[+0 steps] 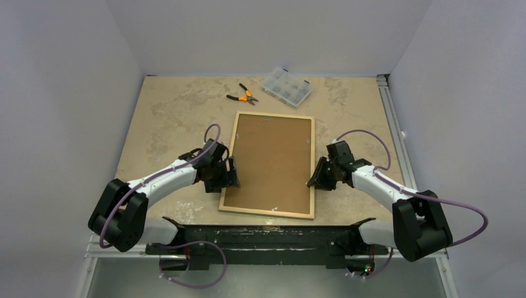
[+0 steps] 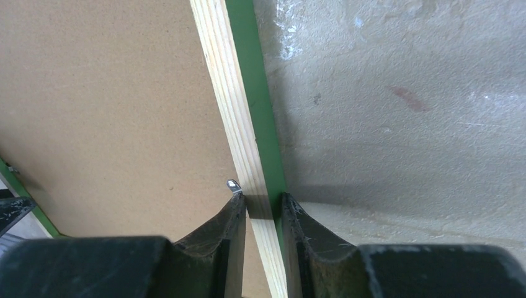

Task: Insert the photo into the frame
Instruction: Install the photo frame at the center of the board.

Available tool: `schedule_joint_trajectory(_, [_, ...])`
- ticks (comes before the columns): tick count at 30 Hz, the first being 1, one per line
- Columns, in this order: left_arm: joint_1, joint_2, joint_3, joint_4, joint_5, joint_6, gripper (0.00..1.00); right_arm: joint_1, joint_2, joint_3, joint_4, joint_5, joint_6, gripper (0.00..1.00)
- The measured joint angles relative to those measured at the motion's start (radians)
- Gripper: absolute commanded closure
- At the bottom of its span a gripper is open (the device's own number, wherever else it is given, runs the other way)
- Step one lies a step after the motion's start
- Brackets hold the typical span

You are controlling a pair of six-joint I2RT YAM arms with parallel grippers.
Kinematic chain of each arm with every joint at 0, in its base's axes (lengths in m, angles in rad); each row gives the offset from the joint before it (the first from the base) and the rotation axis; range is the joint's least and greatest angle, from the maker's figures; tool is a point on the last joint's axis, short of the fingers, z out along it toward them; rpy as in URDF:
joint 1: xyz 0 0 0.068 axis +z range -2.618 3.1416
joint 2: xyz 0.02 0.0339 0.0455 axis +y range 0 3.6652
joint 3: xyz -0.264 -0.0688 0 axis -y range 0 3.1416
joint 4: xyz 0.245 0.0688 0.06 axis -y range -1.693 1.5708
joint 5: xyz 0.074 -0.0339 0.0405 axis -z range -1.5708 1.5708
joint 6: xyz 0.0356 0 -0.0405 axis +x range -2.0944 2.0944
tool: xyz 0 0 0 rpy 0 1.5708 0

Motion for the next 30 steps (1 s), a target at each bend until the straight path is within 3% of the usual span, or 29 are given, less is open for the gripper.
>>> schedule_joint_trajectory(7, [0.000,0.001,0.000,0.000,0.000,0.000,0.27,0.001,0.025,0.023,-0.021,0.003,-0.020,0.91])
schedule_joint_trajectory(16, [0.000,0.002,0.000,0.000,0.001,0.000,0.27,0.065,0.060,0.085,-0.088,0.092,-0.050,0.90])
schedule_joint_trajectory(18, [0.000,0.002,0.000,0.000,0.001,0.000,0.27,0.083,0.063,0.096,-0.099,0.117,-0.058,0.87])
schedule_joint_trajectory(22, [0.000,0.002,0.000,0.000,0.002,0.000,0.27,0.108,0.066,0.110,-0.115,0.157,-0.072,0.66])
schedule_joint_trajectory(25, [0.000,0.003,0.000,0.000,0.002,0.000,0.27,0.113,0.061,0.111,-0.117,0.167,-0.079,0.56])
schedule_joint_trajectory(30, [0.000,0.003,0.000,0.000,0.002,0.000,0.28,0.114,0.018,0.113,-0.133,0.179,-0.084,0.51])
